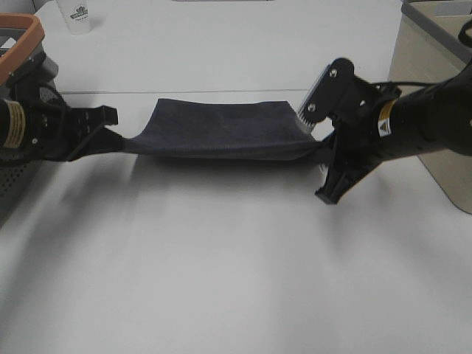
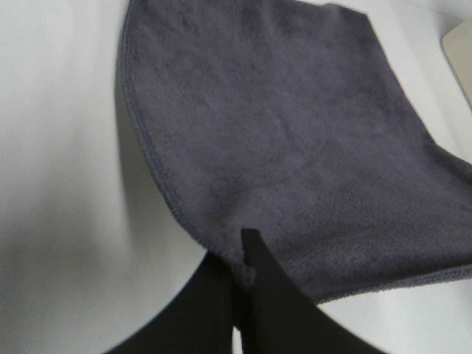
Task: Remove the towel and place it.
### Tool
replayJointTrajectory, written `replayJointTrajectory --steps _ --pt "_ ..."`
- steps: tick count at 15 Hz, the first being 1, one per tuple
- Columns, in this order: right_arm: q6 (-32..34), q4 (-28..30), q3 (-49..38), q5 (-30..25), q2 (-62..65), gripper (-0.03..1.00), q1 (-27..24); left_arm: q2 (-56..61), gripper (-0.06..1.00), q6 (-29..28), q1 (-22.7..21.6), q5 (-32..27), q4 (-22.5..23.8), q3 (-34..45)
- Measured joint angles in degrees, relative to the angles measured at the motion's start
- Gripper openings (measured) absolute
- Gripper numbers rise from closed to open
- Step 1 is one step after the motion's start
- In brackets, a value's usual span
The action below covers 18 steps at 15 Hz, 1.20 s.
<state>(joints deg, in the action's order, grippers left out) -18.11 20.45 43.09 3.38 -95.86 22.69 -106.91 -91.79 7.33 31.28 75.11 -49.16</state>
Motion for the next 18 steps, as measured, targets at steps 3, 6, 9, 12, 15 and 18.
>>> replayJointTrajectory --steps 3,6,9,12,15,18 --pt "0.11 0.29 -6.07 2.69 0.06 0.02 0.40 -0.86 0.00 0.00 0.00 1.03 -0.29 4.41" --pt "1.09 0.40 -10.94 7.62 -2.01 0.02 0.40 -2.06 0.00 0.00 0.11 1.49 -0.29 6.82" --pt "1.20 0.40 -12.61 13.18 -5.61 0.02 0.40 -2.41 0.00 -0.06 0.17 1.09 -0.17 8.37" --pt "1.20 0.40 -12.83 14.04 -8.31 0.04 0.40 -2.69 0.04 -0.06 0.17 0.69 0.69 9.51" --pt "1.26 0.34 -12.83 14.27 -8.14 0.53 0.40 -2.69 0.57 -0.06 0.17 0.17 1.38 9.57" --pt "1.26 0.17 -12.95 9.34 -5.27 0.63 0.40 -1.78 0.82 -2.86 0.17 1.89 5.79 9.63"
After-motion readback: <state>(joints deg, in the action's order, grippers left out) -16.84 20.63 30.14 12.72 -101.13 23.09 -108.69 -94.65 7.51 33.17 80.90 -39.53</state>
